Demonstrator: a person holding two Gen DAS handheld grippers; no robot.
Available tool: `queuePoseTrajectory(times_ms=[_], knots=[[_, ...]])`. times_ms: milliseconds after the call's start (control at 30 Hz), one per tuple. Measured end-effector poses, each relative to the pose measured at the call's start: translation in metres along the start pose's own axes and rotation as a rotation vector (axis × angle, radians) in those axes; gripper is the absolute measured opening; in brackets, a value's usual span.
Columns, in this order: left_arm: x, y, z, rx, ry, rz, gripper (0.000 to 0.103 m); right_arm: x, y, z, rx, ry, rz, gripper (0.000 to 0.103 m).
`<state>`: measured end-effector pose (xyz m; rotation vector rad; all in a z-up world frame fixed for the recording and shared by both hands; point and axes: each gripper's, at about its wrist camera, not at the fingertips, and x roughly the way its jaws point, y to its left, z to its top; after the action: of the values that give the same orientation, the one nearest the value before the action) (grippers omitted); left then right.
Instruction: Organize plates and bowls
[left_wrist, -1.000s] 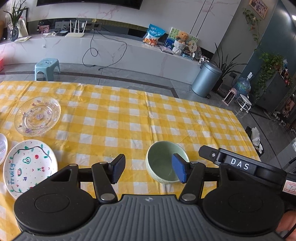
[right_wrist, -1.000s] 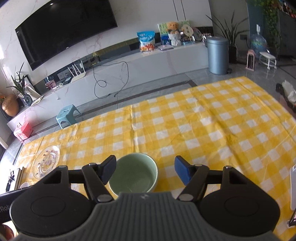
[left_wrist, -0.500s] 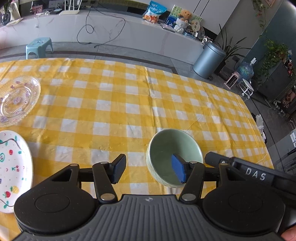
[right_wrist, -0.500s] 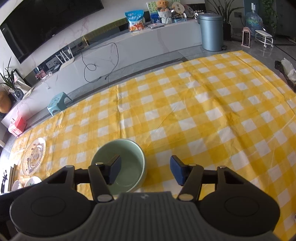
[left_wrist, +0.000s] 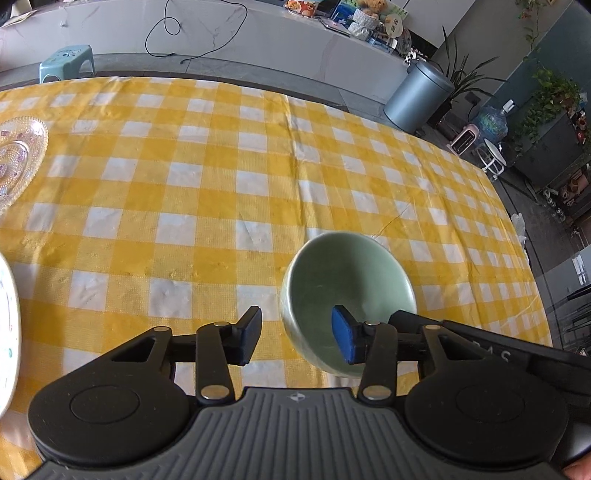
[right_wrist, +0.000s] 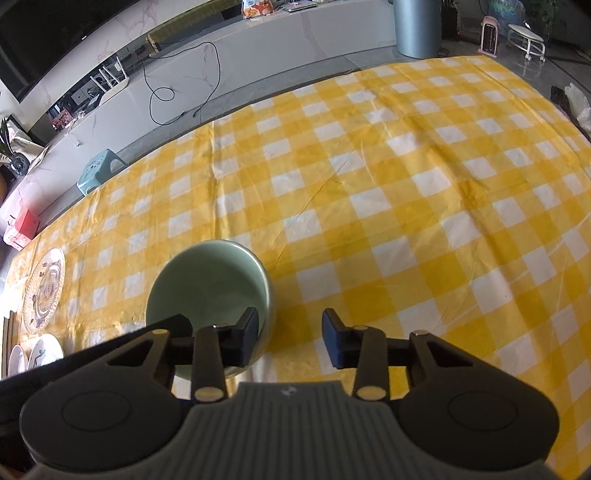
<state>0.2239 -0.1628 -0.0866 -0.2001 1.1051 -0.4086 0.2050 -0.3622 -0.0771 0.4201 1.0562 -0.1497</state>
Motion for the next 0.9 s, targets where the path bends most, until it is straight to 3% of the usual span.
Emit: queuePoseTrajectory(times_ms=[500,600,900], knots=[[0.01,0.004,0.005,-0.006,0.052,-0.029,0.019,0.009,0.005,-0.004,-0.004,0.044,0.061,0.021],[0.009,0.003,0.005,-0.001,0.052,-0.026,0.018,0.008,0.006,-0.004,-0.005,0.046,0.071,0.015],[0.009,0.002,0.004,0.011,0.054,-0.019,0.017,0.007,0.012,-0.006,-0.045,0.033,0.057,0.015]])
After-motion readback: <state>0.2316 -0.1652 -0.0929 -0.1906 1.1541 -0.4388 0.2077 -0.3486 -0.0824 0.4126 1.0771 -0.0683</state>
